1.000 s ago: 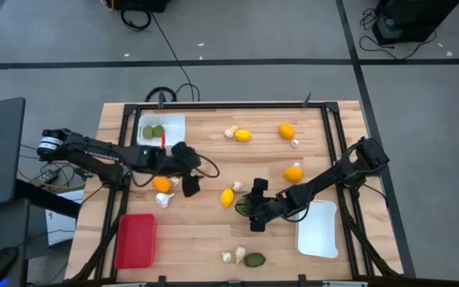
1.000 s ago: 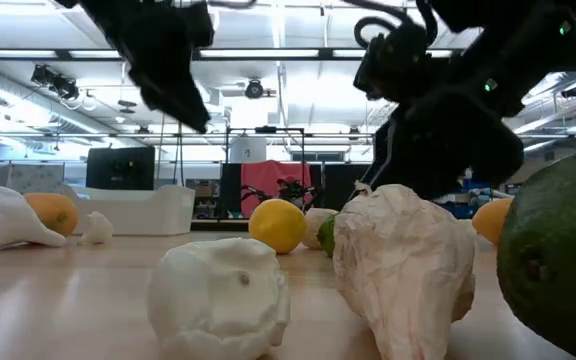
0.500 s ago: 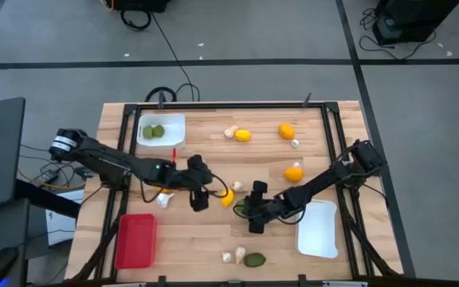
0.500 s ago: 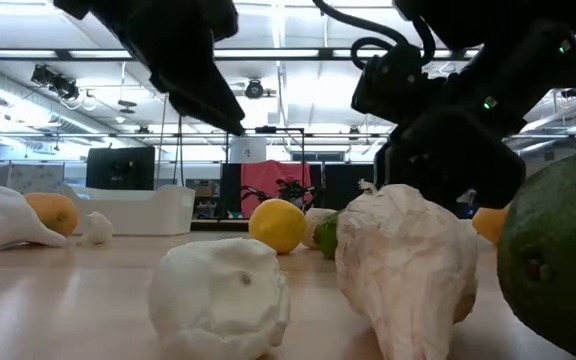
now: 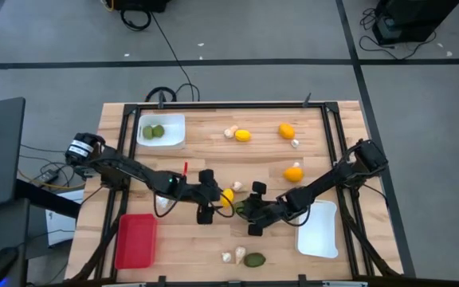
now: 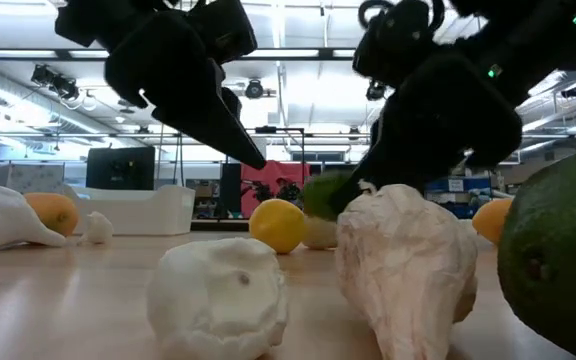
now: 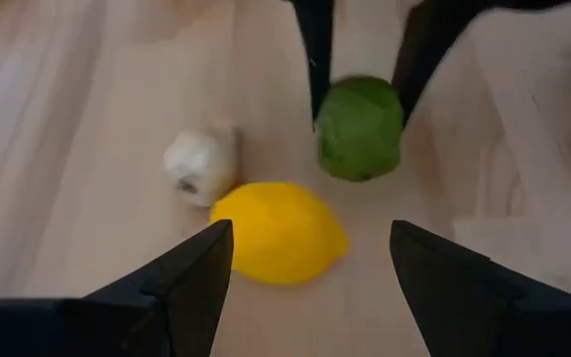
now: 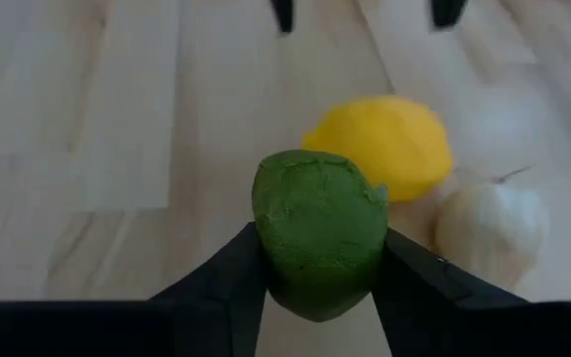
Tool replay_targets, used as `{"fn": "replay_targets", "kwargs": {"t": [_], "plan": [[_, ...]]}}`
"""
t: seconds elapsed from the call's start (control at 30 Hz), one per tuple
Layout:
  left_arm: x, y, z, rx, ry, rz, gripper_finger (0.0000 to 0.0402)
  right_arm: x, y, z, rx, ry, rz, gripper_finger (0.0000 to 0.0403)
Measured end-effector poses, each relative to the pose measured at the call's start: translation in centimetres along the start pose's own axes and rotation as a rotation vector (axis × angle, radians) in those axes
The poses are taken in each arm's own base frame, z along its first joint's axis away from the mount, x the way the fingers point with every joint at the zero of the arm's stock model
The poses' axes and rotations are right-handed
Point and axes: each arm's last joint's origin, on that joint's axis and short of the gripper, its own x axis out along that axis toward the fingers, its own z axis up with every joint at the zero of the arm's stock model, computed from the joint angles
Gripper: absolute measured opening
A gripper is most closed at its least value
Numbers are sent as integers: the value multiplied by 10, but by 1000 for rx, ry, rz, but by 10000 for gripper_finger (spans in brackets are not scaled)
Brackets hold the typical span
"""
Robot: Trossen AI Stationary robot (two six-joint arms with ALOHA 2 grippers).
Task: Sort produce into baskets
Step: Put the top left green lime into the top white bin
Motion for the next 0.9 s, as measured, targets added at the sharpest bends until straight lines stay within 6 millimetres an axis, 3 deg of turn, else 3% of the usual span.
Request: {"fn": "replay_targets", "kwargs": {"t": [0.3, 0.63, 0.9], "plan": [[5, -6, 10, -7, -128, -50, 278, -6, 1, 18, 0, -143, 4, 170], [6, -9, 11, 30, -141, -84, 276, -7, 0, 27, -15, -225, -24, 170], [6, -9, 12, 29, -146, -85, 212, -7, 0, 27, -16, -228, -14, 175]]}}
